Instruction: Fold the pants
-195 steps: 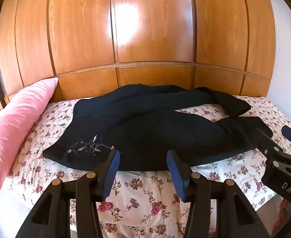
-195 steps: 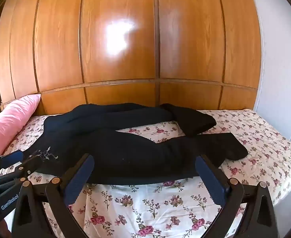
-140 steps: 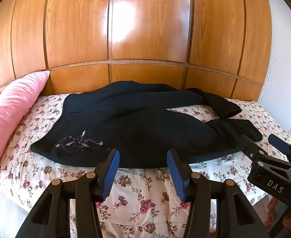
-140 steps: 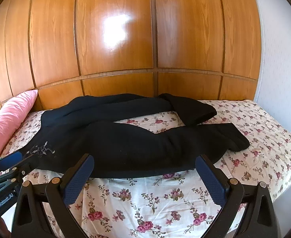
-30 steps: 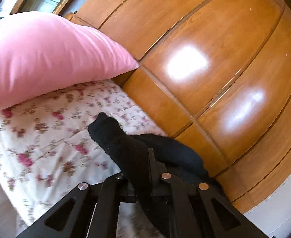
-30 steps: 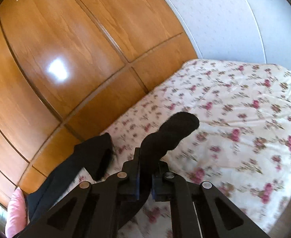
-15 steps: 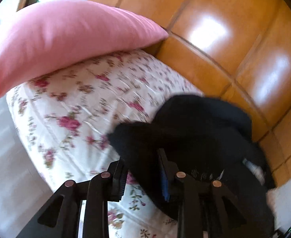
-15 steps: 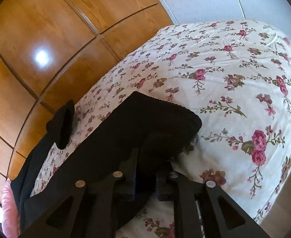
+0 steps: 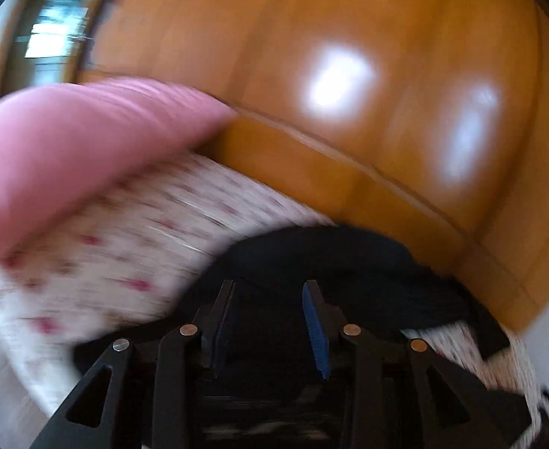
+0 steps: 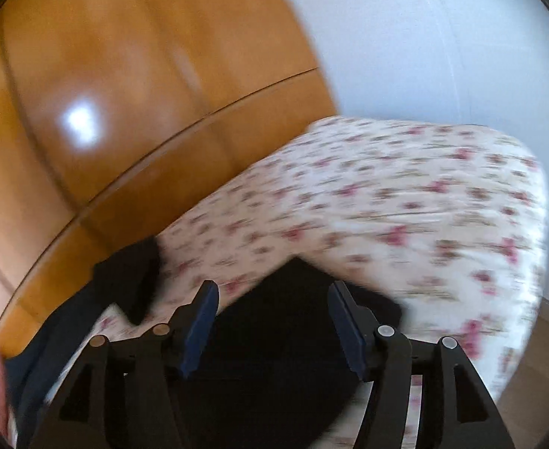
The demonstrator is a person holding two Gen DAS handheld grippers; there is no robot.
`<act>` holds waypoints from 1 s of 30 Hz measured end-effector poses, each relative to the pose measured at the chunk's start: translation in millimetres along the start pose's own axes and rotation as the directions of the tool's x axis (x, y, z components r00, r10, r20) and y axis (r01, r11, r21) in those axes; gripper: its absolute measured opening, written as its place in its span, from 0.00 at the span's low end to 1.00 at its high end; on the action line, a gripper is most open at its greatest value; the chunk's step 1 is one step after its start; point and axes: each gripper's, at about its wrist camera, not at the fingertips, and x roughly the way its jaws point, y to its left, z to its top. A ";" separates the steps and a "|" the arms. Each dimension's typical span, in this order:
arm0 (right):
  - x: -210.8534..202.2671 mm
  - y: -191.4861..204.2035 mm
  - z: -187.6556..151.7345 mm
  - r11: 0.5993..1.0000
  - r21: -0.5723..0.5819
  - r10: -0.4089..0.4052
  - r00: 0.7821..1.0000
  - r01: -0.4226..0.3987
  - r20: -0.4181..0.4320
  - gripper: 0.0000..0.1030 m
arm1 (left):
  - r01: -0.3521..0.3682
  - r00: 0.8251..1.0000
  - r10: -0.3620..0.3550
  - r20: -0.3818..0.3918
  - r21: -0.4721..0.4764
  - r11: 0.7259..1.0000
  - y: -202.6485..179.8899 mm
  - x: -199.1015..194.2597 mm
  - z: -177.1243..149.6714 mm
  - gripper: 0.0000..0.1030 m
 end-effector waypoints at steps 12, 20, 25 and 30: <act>103.1 102.0 -13.9 0.969 -0.054 0.217 0.938 -0.240 -0.272 0.69 | 0.046 0.979 -0.004 -0.202 0.204 0.978 -115.1 138.9 -30.5 0.36; 177.2 117.5 5.3 0.974 0.053 0.224 0.927 -0.218 -0.301 0.72 | 0.066 0.980 -0.033 -0.196 0.167 0.984 -103.0 138.7 -41.5 0.37; 200.5 124.6 2.6 0.934 0.164 0.357 0.870 -0.318 -0.341 0.35 | 0.049 0.981 -0.010 -0.192 0.203 0.978 -109.0 141.2 -45.0 0.38; 164.1 133.7 9.7 0.835 0.213 0.550 0.790 -0.507 -0.272 0.11 | 0.065 0.981 -0.029 -0.190 0.185 0.981 -103.6 139.3 -44.5 0.38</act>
